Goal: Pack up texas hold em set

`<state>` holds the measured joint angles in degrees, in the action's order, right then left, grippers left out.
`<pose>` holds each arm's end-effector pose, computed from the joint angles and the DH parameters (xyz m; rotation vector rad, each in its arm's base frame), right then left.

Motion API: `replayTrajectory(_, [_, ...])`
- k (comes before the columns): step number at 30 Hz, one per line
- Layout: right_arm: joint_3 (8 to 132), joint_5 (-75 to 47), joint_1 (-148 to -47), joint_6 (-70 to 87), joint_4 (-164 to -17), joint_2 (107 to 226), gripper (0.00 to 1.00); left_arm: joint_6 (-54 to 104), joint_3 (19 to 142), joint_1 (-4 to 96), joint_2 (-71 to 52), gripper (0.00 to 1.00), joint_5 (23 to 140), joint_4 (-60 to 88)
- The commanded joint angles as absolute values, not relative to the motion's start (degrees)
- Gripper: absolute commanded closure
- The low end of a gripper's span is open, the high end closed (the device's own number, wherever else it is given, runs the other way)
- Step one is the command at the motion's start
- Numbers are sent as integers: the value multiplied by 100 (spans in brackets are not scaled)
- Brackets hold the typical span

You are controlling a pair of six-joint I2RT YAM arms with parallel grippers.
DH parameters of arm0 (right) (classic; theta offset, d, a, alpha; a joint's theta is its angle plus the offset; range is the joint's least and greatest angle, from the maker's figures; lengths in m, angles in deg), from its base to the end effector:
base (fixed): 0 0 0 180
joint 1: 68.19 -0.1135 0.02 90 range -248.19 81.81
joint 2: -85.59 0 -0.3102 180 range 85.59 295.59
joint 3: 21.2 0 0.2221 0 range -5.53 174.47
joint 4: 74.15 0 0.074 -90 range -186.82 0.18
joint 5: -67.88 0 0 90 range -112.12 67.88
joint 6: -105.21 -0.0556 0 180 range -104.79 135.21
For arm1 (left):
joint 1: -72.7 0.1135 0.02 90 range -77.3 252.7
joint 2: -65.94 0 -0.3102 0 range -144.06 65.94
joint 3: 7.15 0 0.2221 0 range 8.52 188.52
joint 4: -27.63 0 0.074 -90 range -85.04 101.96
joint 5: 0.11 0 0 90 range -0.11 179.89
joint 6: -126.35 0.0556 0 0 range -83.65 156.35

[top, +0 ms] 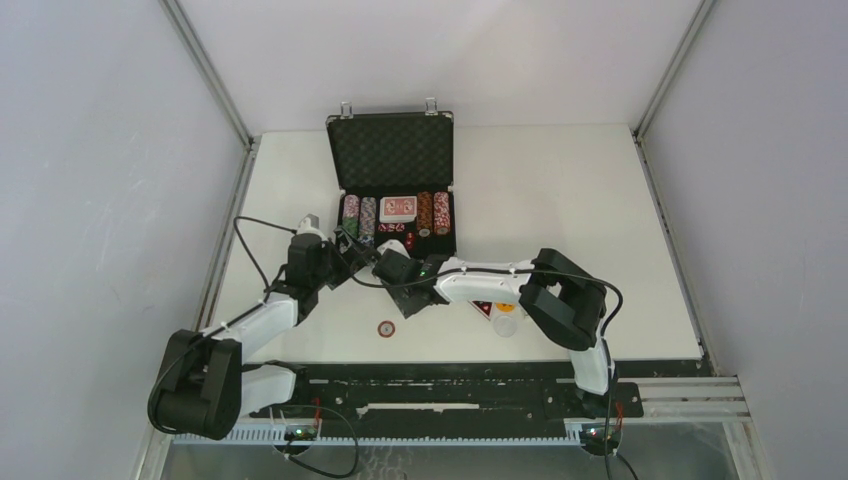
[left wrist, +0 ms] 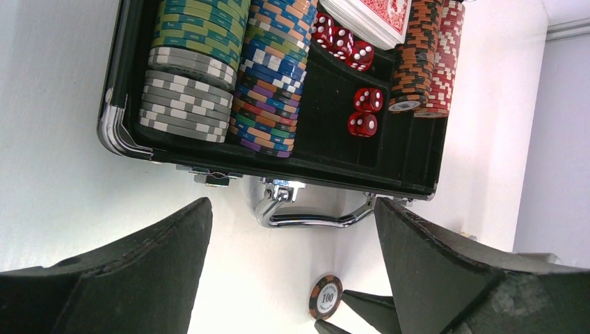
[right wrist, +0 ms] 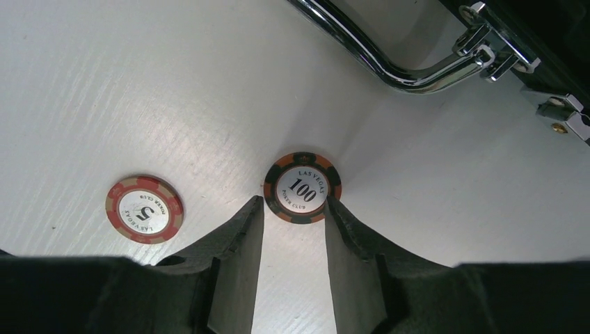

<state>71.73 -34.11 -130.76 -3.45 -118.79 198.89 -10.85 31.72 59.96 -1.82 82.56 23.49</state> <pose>0.1969 0.3543 0.2047 -0.9412 2.5012 0.1724 0.1987 -0.0522 0.2229 -0.5879 2.1581 -0.7300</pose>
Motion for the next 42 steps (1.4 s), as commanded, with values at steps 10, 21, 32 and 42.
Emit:
replayTrajectory(10, [7190, -3451, -13001, -307, -11752, 19650, 35, -1117, 3038, 6023, -208, 9, 8145, 2589])
replayTrajectory(21, [7389, -3257, -13048, -230, -11873, 20128, 31, -1094, 3022, 6024, -251, 9, 8172, 2575])
replayTrajectory(32, [7490, -3127, -12981, -150, -12057, 20195, 44, -1089, 3018, 6022, -292, 9, 8182, 2619])
replayTrajectory(42, [7486, -3221, -12961, -160, -12099, 20106, 48, -1094, 3022, 6031, -384, 9, 8150, 2682])
